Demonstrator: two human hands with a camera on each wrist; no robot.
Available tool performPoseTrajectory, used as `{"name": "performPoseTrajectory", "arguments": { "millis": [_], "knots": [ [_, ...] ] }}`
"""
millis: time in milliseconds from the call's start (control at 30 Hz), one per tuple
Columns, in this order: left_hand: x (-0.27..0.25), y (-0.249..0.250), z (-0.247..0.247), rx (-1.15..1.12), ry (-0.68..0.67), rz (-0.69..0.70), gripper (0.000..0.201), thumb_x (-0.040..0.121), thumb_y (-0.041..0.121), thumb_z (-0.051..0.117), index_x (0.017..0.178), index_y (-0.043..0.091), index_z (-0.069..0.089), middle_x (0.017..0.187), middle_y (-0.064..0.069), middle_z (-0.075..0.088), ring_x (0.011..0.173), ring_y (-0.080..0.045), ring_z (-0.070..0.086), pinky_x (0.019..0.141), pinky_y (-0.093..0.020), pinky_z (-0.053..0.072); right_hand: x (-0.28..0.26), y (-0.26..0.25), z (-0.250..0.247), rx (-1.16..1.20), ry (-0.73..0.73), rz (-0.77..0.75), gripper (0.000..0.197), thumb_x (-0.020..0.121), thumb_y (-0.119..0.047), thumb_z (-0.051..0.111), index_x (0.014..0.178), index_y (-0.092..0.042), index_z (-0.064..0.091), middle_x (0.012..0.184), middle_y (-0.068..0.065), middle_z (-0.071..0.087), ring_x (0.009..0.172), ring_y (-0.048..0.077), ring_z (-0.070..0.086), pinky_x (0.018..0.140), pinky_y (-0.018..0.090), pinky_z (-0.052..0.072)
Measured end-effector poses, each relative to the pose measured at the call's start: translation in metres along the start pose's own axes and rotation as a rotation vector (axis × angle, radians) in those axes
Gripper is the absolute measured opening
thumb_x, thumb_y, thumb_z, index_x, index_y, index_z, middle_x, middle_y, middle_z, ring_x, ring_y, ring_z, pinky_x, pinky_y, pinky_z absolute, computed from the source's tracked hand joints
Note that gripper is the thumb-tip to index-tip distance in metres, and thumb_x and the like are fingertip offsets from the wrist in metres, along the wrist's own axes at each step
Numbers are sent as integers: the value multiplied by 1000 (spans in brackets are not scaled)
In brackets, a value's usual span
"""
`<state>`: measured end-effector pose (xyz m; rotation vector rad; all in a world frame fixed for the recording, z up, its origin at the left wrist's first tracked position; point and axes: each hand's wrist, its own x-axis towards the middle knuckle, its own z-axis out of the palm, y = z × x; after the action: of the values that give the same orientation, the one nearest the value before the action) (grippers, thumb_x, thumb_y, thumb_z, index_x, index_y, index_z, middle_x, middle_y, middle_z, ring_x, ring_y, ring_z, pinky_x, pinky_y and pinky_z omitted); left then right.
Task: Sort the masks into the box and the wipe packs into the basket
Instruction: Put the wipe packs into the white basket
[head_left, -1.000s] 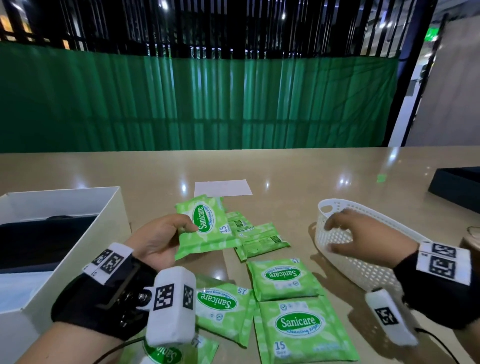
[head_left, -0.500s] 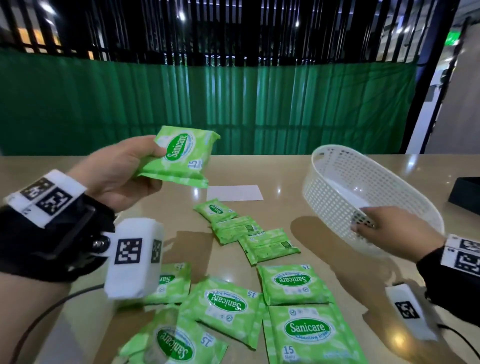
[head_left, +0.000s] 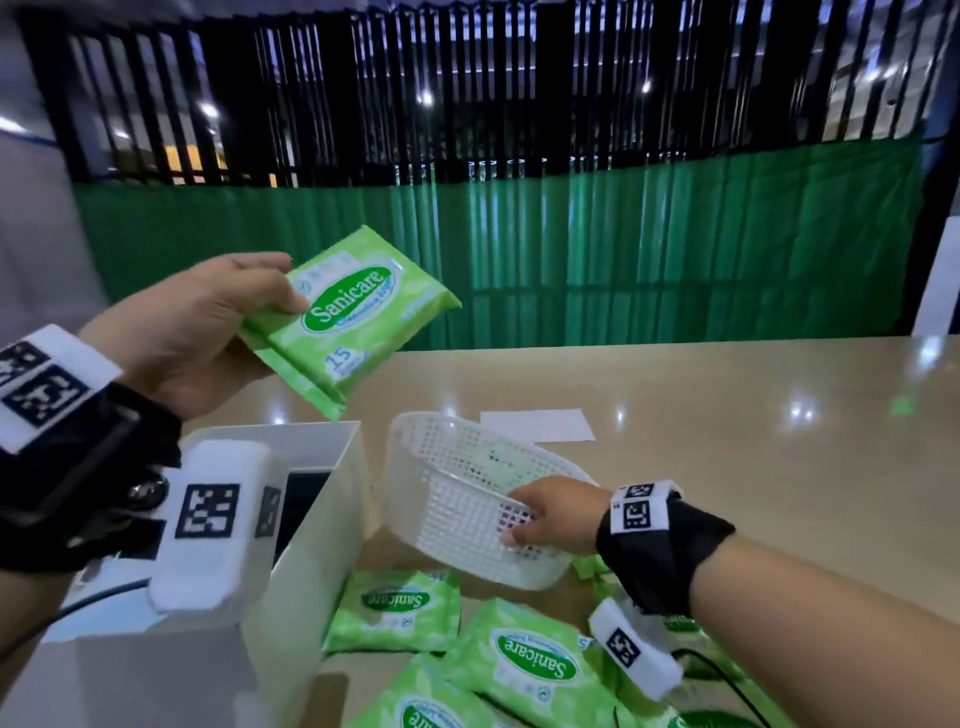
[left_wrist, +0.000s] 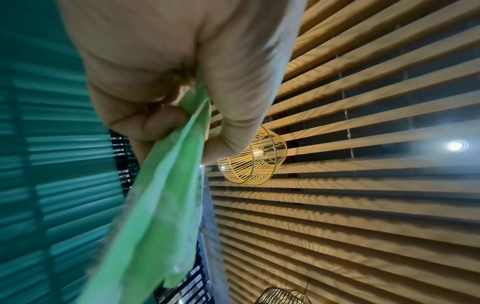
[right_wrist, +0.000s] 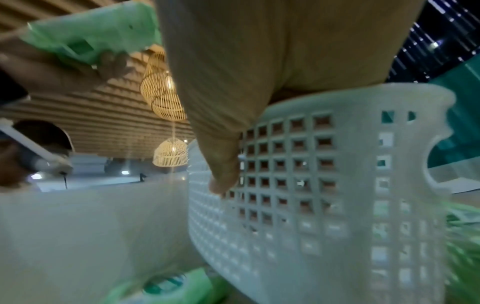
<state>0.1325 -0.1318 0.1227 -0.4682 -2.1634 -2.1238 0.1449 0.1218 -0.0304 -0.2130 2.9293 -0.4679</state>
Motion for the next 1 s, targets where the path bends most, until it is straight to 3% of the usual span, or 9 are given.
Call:
{"name": "performPoseTrajectory", "arguments": {
  "millis": [100, 233, 400, 567, 667, 800, 933, 1000],
  "knots": [
    [11, -11, 1, -1, -15, -11, 31, 85, -5, 49, 106, 17, 54, 106, -10, 59, 86, -22, 60, 73, -32, 52, 1, 12, 5, -51, -69, 59, 29, 92, -36, 57, 112, -17, 65, 114, 3, 67, 103, 20, 61, 86, 29, 45],
    [26, -24, 15, 74, -82, -85, 32, 83, -9, 53, 101, 18, 54, 98, -15, 62, 75, -23, 61, 59, -28, 57, -7, 30, 3, -98, -98, 104, 29, 90, -37, 59, 108, -16, 69, 108, 4, 70, 87, 16, 60, 72, 23, 41],
    [42, -46, 42, 180, -117, -187, 35, 80, -11, 60, 101, 16, 51, 85, -19, 63, 49, -23, 63, 50, -37, 55, -13, 50, 2, -84, -97, 165, 27, 89, -39, 60, 107, -20, 70, 107, 0, 70, 83, 12, 57, 75, 23, 44],
    [55, -64, 66, 303, -119, -212, 38, 76, -2, 69, 94, 27, 51, 106, -21, 62, 76, -38, 67, 79, -57, 53, -18, 62, 4, -93, -97, 196, 22, 88, -42, 61, 99, -25, 70, 95, -4, 69, 81, 12, 57, 73, 24, 44],
    [64, -69, 77, 414, -129, -180, 40, 75, 5, 73, 95, 33, 52, 107, -18, 63, 84, -41, 69, 81, -58, 53, -23, 70, 1, -96, -103, 217, 14, 86, -44, 63, 85, -30, 66, 84, -8, 63, 78, 11, 57, 68, 24, 41],
    [69, -74, 91, 559, -199, -189, 52, 81, 9, 68, 125, 27, 45, 105, -16, 64, 81, -36, 68, 78, -48, 56, -27, 79, 1, -137, -89, 248, 22, 83, -47, 64, 88, -26, 69, 82, -5, 63, 76, 12, 56, 67, 25, 40],
    [73, -89, 110, 740, -223, -192, 58, 84, 11, 66, 136, 22, 41, 113, -13, 59, 77, -27, 61, 70, -34, 53, -25, 76, 3, -172, -86, 243, 29, 83, -48, 63, 95, -23, 71, 92, 0, 72, 78, 14, 59, 68, 26, 41],
    [76, -98, 119, 799, -202, -196, 58, 85, 12, 65, 137, 18, 41, 114, -12, 57, 81, -24, 56, 58, -24, 47, -25, 75, 4, -178, -73, 240, 31, 83, -48, 63, 97, -21, 72, 98, 1, 72, 83, 16, 63, 69, 26, 43]
  ]
}}
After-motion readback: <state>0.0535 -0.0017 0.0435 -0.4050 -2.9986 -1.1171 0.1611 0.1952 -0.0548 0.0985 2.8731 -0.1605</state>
